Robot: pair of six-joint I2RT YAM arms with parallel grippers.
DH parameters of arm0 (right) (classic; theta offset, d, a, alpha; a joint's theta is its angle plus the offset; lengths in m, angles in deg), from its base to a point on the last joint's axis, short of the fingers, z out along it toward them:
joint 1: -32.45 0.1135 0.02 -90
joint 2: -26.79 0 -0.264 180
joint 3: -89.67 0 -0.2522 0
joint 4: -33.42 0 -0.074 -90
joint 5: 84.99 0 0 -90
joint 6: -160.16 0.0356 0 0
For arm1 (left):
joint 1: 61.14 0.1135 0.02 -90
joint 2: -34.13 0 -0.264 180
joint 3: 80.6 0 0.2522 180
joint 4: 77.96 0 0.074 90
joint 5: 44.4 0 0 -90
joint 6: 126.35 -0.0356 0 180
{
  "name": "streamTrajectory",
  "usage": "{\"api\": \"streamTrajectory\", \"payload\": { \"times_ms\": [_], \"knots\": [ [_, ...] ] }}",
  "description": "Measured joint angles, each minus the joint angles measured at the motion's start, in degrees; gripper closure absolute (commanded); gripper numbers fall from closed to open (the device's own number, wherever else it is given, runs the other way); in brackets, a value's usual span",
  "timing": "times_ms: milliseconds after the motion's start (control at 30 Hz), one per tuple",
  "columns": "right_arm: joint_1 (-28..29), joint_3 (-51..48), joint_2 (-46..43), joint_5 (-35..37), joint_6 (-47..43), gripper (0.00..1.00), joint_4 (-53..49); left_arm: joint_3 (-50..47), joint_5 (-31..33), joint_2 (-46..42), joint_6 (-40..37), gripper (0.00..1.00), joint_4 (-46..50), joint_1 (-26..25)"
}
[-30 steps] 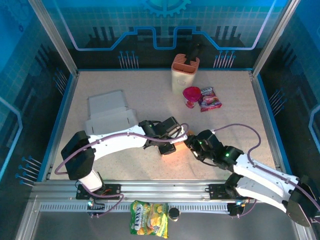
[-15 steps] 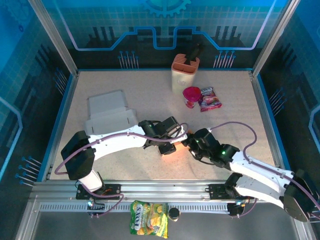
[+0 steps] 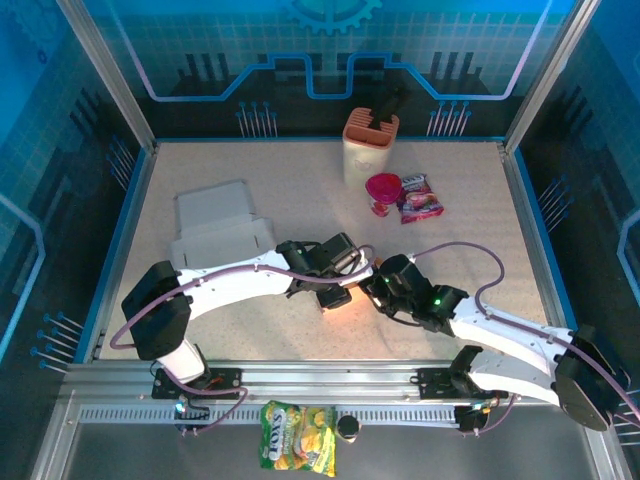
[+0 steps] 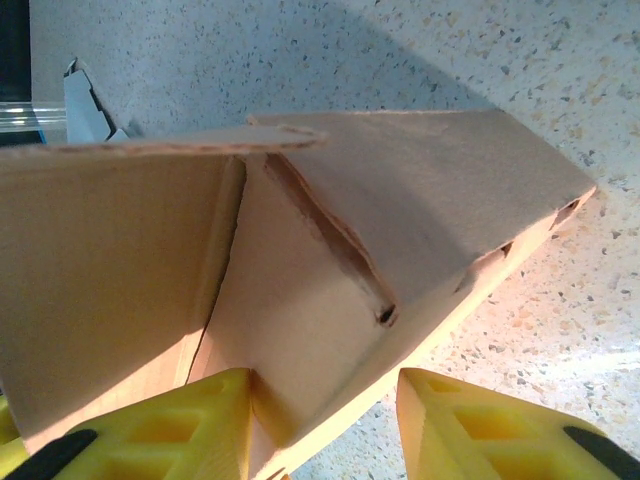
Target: Fold the paper box
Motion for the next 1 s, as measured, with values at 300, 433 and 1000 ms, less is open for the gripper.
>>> {"api": "streamTrajectory", "payload": {
  "times_ms": [300, 433, 1000],
  "knots": [
    [-0.46, 0.76, -8.26, 0.98, -9.25, 0.43, -10.05, 0.00, -0.42, -0.24, -0.55, 0.60, -2.05, -0.55],
    [-7.37, 1.18, -19.02, -1.40, -21.81, 0.46, -14.45, -1.03, -0.15, -1.18, -1.42, 0.59, -2.93, -0.50],
    [-25.31, 9.49, -9.51, -22.99, -63.14, 0.53, -17.86, -3.15, -2.19, -2.29, -4.63, 0.59, -3.17, 0.61]
  ]
}}
